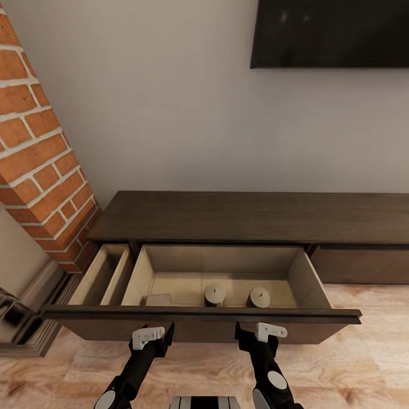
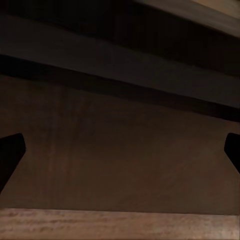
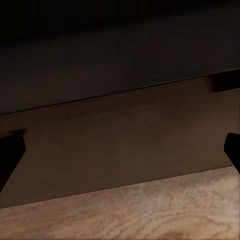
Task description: Place each of the two pumpkins and all three candles from the living room inside a cabinet in the living room (use any cabinet), then make sure every cabinet is closed, and position the cauldron so it is next to a table in the living room.
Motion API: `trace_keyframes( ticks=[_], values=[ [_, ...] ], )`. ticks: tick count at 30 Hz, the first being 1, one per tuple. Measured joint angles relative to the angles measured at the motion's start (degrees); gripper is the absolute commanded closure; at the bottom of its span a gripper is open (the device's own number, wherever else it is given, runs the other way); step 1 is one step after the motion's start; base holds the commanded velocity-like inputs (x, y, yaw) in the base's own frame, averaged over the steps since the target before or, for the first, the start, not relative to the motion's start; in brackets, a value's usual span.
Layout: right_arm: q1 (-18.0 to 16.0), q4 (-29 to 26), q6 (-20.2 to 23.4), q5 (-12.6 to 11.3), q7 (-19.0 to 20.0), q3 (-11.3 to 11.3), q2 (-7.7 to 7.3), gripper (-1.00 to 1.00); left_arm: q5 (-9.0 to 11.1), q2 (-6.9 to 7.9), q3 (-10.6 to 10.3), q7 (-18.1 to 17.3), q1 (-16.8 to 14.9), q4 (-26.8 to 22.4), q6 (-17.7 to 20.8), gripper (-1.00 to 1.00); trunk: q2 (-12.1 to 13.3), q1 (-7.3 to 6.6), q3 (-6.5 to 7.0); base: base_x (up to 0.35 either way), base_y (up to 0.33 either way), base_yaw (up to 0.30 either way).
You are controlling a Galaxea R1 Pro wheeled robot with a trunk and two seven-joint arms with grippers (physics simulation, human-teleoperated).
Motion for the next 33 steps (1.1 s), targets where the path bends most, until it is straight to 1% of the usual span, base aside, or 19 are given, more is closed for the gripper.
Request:
trace_keyframes(
  ticks=[6, 17, 33],
  values=[
    [0.0, 0.01, 0.01, -0.08, -0.01, 0.0, 0.0, -1.0, 0.0, 0.0, 0.04, 0.0, 0.0, 0.04, 0.0, -1.0, 0.0, -0.01, 0.0, 0.053, 0.0, 0.0],
    [0.0, 0.01, 0.01, -0.03, -0.06, -0.02, 0.0, -1.0, 0.0, 0.0, 0.01, 0.09, 0.0, 0.11, 0.06, -1.0, 0.0, -0.03, 0.0, 0.257, 0.0, 0.0],
    [0.0, 0.0, 0.0, -0.09, -0.03, -0.01, 0.0, -1.0, 0.0, 0.0, 0.0, 0.09, 0.0, 0.09, 0.07, -1.0, 0.0, -0.02, 0.0, 0.199, 0.0, 0.0]
  ],
)
